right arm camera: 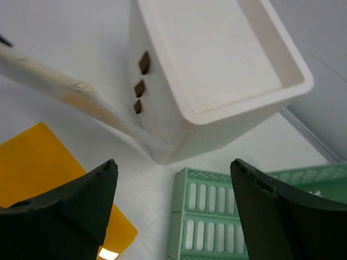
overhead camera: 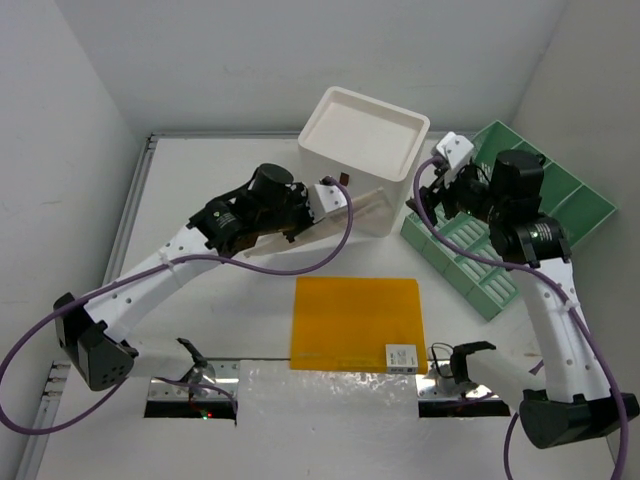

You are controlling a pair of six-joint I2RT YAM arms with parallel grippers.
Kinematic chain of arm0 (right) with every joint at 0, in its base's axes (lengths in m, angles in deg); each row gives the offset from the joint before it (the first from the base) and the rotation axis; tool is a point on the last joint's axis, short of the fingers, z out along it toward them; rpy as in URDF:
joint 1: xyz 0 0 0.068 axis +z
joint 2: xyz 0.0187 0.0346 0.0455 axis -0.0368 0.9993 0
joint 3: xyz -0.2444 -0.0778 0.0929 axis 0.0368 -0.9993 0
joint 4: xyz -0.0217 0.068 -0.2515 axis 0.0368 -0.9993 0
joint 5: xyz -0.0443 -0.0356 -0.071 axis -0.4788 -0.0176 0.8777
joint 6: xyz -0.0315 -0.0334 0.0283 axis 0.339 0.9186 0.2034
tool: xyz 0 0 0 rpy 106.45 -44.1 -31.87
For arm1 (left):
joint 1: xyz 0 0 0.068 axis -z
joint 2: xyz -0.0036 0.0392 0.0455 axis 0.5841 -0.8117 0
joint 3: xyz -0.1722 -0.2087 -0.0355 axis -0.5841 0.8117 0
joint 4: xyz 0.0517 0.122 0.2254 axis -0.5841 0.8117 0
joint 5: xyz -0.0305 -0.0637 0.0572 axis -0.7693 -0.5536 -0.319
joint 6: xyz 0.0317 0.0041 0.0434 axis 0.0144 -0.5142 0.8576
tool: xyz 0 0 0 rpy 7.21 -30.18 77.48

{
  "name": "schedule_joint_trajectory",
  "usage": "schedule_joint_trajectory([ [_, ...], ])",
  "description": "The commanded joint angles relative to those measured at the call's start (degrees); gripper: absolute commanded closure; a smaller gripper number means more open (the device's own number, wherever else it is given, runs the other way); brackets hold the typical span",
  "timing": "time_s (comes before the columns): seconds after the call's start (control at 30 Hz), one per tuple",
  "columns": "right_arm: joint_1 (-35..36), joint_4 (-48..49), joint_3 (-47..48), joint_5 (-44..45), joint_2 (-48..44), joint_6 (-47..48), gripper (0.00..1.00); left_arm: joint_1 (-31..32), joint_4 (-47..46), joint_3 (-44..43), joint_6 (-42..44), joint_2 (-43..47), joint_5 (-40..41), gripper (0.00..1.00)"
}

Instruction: Organize the desk

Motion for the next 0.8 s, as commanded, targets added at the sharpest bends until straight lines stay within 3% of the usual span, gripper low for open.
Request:
schedule_joint_trajectory([
  [0.0,0.10,-2.82,-0.51,-13.37,-1.69,9.06,0.18,-0.29,-5.40,-3.30,0.51,3.37,-4.07,1.00],
  [0.1,0.10,-2.36,-0.97,-18.74,-2.40,10.11,0.15,-0.29,-5.49,-5.14,-0.71,2.93,-7.67,1.00],
  [0.23,0.10,-9.74,3.95,-26.58,0.49,17.41,0.15,-0.29,-2.94,-6.99,-1.07,2.76,-9.80,1.00],
  [0.37,0.10,-11.95,4.75,-23.52,3.75,21.80,0.15,-0.29,-1.27,-7.87,-1.07,3.98,-11.90,1.00],
  [0.57,0.19,-8.08,7.11,-22.29,10.51,20.40,0.18,-0.29,1.02,-8.84,-0.28,4.78,-16.29,1.00],
  [0.67,0.62,-8.95,10.18,-23.33,13.94,20.58,0.27,-0.29,2.77,-8.84,1.38,5.13,-19.02,1.00],
  [0.77,3.25,-12.80,13.00,-23.87,17.02,22.15,0.51,-0.29,3.04,-8.14,1.83,5.57,-20.52,1.00],
])
